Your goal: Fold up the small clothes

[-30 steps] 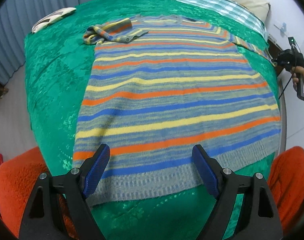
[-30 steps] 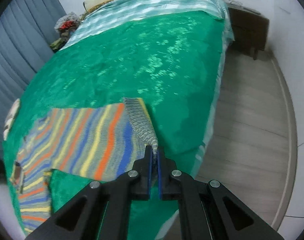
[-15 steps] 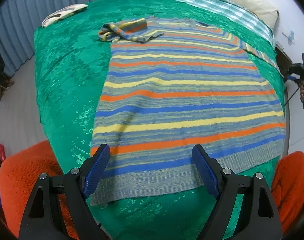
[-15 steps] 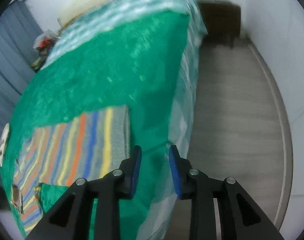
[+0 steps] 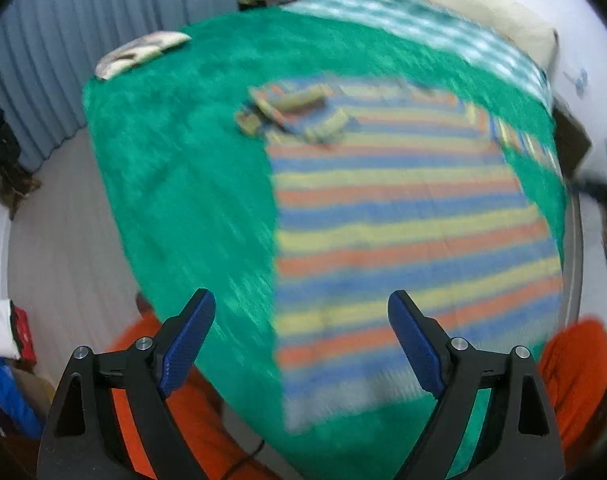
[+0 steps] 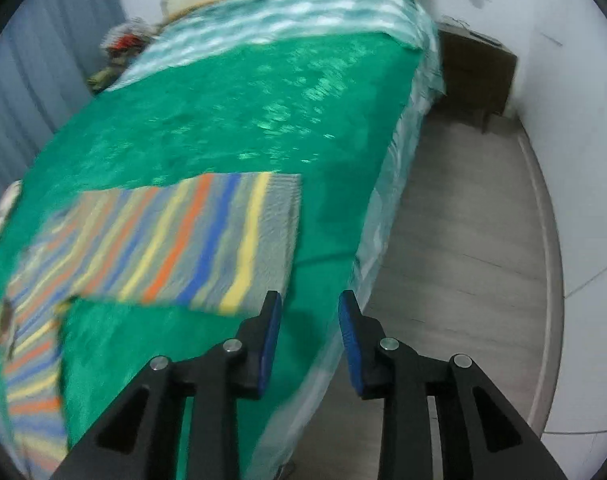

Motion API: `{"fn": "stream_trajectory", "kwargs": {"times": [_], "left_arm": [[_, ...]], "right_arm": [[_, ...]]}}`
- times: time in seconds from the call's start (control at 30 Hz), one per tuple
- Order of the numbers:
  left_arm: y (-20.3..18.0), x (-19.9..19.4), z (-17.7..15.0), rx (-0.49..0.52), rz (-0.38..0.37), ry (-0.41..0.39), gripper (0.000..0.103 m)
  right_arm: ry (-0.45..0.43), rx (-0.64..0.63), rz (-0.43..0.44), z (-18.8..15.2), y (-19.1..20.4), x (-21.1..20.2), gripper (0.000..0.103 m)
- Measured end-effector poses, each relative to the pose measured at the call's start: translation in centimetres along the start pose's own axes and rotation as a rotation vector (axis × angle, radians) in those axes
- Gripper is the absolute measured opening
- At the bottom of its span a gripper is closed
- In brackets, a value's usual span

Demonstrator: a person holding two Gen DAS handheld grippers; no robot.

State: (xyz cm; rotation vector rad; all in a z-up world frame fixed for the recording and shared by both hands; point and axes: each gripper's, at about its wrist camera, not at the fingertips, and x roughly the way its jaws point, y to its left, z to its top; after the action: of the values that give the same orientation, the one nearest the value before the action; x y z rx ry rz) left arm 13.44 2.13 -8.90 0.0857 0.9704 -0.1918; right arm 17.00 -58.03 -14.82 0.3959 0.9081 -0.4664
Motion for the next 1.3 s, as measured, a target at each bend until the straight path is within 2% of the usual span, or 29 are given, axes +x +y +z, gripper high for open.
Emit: {"fn": "stream_trajectory", "kwargs": {"times": [0.1,0.17,0.23,0.27,0.37,0.43,0.5,0.57,0.63,0.67,0.7,0.77,0.83,0.9,0.97,1.03,1.13,1.2,1.3], "left_arm": [[1.1,0.8,4.9,-0.019,-0.023,-0.087,0.09],[-0.4,2.8,7.8,0.096,-0.03,-0.118,0.09],[-3.1,6.1,10.3,0.262,-0.018,-0.118,0.09],[-4.7,8.4,11.4,0.356,-0.022,-0.098,0.09],[-7.6,13.8,12.7,0.523,-0.007,-0.036,0.087],[-8.3,18.0,13.2,0.576,0.018,0.033,0.078],[-7.9,21.4,13.5,0.562,0.033,0.109,0.07],[-6.5,23.6,13.9,0.484,-0.003,0.156,0.07],[-5.4,24.1,14.5,0.383,-0.061,0.151,0.059],[-5.0,24.2,14.8,0.345,-0.078,0.155,0.027],[-4.9,24.2,15.0,0.321,-0.079,0.164,0.007],[-4.0,23.3,15.6,0.254,-0.106,0.158,0.006],[-1.6,20.7,16.8,0.148,-0.136,0.1,0.006],[2.6,17.7,17.8,0.002,-0.154,0.034,0.006],[8.5,15.4,18.6,-0.18,-0.139,-0.015,0.006],[14.2,13.7,18.5,-0.327,-0.068,-0.044,0.006],[20.5,13.4,17.5,-0.438,0.105,-0.041,0.006],[23.7,13.9,16.1,-0.521,0.156,-0.015,0.005],[25.5,15.0,14.1,-0.568,0.195,0.023,0.001]], "right_arm": [[-0.038,-0.105,0.077,-3.2,1.5,-4.6,0.034],[-0.053,-0.175,0.144,-6.2,3.9,-7.6,0.041],[-0.05,-0.225,0.217,-9.5,6.5,-9.7,0.044],[-0.039,-0.237,0.246,-10.8,7.5,-10.1,0.044],[0.011,-0.253,0.332,-15.7,10.5,-10.9,0.044],[0.037,-0.271,0.354,-18.2,12.3,-11.1,0.044],[0.056,-0.282,0.364,-20.4,13.7,-11.0,0.044],[0.079,-0.292,0.368,-21.9,14.9,-11.0,0.044],[0.084,-0.304,0.364,-22.2,15.4,-10.8,0.044],[0.085,-0.321,0.359,-22.3,15.8,-10.7,0.044],[0.079,-0.341,0.347,-22.4,16.0,-10.6,0.044],[0.073,-0.351,0.34,-22.6,16.1,-10.6,0.044],[0.073,-0.352,0.34,-22.4,16.2,-10.4,0.044],[0.057,-0.362,0.337,-22.4,16.3,-10.5,0.044],[0.041,-0.375,0.331,-22.4,16.5,-10.7,0.044],[0.035,-0.381,0.33,-22.4,16.8,-10.7,0.044],[0.042,-0.385,0.33,-22.5,17.0,-10.4,0.044],[0.043,-0.394,0.325,-22.5,17.3,-10.3,0.044],[0.037,-0.404,0.324,-22.6,17.8,-10.4,0.044]]}}
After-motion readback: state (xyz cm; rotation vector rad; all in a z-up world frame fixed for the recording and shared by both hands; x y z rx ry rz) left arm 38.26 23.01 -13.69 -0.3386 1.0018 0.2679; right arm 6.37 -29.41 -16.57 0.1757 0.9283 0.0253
